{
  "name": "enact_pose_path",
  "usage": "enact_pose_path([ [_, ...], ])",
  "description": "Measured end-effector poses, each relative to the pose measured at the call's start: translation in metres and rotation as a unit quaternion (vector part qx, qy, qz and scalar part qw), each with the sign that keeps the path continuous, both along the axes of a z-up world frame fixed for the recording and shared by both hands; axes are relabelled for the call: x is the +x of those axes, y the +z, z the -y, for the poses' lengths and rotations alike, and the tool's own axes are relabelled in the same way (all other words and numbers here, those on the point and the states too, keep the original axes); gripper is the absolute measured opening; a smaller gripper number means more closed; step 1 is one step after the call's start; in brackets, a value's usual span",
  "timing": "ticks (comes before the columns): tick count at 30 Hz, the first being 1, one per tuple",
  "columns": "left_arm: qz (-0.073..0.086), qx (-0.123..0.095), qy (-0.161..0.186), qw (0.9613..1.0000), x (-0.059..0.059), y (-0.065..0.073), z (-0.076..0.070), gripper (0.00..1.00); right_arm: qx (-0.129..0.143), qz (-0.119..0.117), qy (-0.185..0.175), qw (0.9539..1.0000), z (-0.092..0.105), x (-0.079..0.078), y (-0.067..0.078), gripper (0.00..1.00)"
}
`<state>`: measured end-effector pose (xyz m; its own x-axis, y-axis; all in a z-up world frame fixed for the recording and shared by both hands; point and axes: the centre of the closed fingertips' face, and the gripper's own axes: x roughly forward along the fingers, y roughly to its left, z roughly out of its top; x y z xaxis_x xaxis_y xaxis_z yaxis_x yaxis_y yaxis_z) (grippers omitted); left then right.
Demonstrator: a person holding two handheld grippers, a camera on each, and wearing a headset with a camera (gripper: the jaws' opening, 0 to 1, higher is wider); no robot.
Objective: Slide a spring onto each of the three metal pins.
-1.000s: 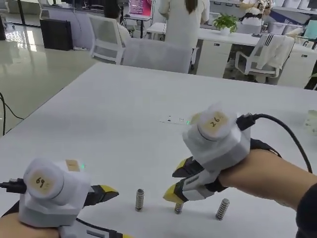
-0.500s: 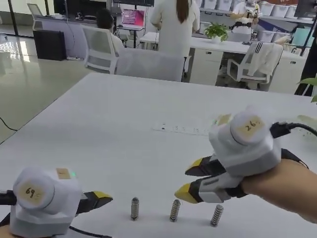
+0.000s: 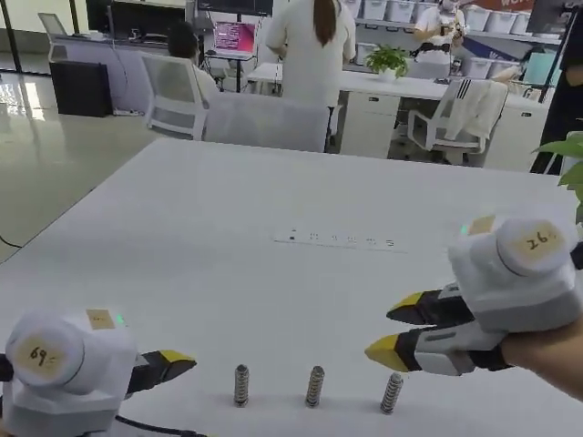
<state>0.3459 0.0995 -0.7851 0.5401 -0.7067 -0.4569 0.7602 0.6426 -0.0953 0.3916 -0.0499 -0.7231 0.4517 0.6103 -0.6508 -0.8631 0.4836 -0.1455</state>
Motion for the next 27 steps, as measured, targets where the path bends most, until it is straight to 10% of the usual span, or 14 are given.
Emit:
enact_pose_path([
  [11, 0.002, -0.003, 0.006, 1.0, 0.0, 0.002, -0.003, 0.75, 0.005, -0.008, -0.047, 0.9988, 0.043, -0.006, -0.018, 0.34],
  [27, 0.008, -0.01, 0.012, 0.9999, -0.009, 0.011, -0.004, 0.77, 0.024, -0.023, -0.056, 0.9979, 0.053, -0.027, -0.048, 0.44],
])
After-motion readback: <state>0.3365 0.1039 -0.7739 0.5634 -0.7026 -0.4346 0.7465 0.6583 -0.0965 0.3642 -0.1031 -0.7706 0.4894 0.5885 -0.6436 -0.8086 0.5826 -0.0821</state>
